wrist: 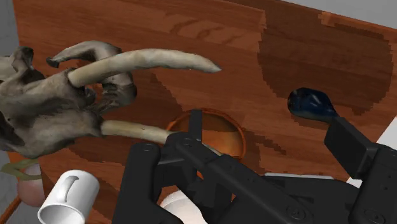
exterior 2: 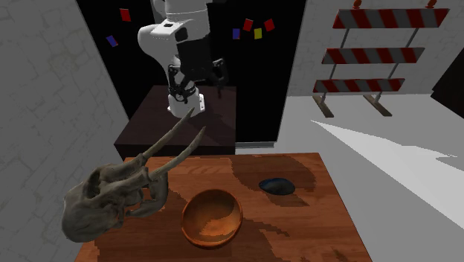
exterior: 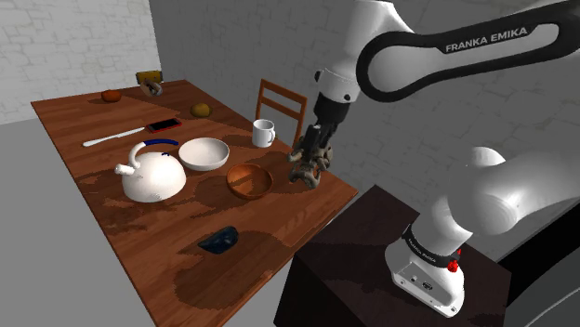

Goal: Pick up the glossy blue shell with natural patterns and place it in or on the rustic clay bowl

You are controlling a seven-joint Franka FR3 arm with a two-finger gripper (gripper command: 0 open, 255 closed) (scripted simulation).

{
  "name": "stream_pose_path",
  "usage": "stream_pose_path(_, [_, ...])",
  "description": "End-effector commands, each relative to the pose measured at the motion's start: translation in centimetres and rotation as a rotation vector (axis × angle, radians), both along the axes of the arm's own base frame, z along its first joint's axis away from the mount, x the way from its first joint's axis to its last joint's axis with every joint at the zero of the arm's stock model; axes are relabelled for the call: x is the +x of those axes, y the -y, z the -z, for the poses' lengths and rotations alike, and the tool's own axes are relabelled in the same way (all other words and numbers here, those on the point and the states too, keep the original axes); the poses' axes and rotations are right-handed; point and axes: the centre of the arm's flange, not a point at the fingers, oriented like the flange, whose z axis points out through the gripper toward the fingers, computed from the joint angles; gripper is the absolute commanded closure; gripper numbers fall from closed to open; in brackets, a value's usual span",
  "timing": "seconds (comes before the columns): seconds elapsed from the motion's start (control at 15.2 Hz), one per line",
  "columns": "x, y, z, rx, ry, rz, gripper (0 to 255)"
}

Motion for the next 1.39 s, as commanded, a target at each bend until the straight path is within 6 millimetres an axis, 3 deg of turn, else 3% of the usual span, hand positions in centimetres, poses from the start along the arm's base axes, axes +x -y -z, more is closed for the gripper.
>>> stream_pose_path(0.0, [0.5, -1.8, 2.0, -0.002, 0.018, -0.040, 0])
stream_pose_path(1.32, [0.3, -19.8, 21.2, -0.036, 0.160, -0.431, 0])
